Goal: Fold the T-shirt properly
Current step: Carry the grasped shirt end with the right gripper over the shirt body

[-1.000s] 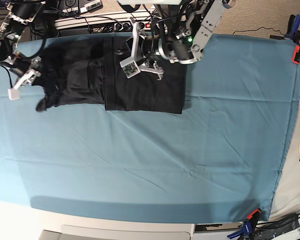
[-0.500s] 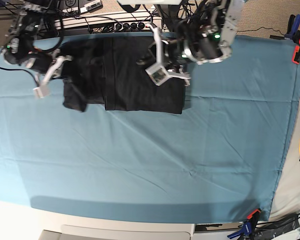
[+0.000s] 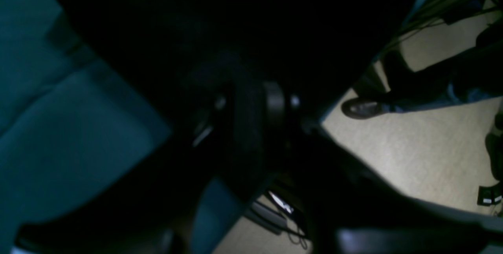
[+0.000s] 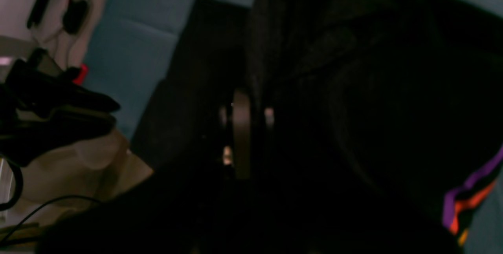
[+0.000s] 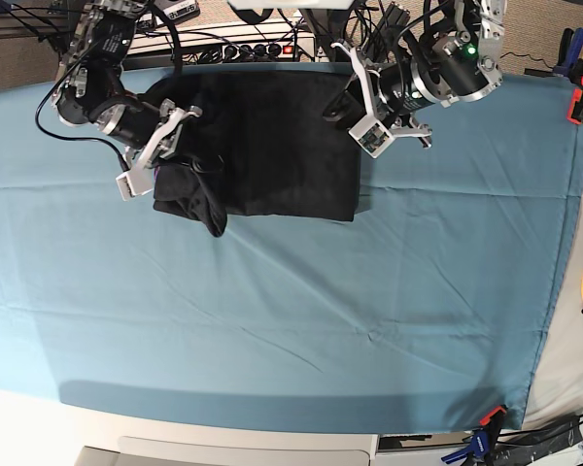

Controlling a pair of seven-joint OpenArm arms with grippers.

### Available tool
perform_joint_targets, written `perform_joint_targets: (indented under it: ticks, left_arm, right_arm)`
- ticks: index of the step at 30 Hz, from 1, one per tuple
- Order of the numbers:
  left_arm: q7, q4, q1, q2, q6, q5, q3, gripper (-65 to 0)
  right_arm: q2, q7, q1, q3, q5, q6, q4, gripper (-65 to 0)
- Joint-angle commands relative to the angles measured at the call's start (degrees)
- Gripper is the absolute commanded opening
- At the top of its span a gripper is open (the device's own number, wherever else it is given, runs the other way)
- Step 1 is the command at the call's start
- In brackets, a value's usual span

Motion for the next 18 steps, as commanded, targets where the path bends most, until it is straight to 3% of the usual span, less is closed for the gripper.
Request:
perform_joint_targets:
  ticks: [1, 18]
  left_arm:
    - [-1.3, 1.1, 0.1, 0.0, -0.3, -1.1, -0.2, -50.8]
    - [-1.4, 1.1, 0.4, 0.0, -0.3, -0.8, -0.2, -50.8]
  right_arm:
    - [-0.2, 1.8, 0.4, 0.0, 1.5, 0.1, 1.5, -65.0]
    - [-6.2, 10.3, 2.0, -17.5, -14.6, -0.3, 1.6, -65.0]
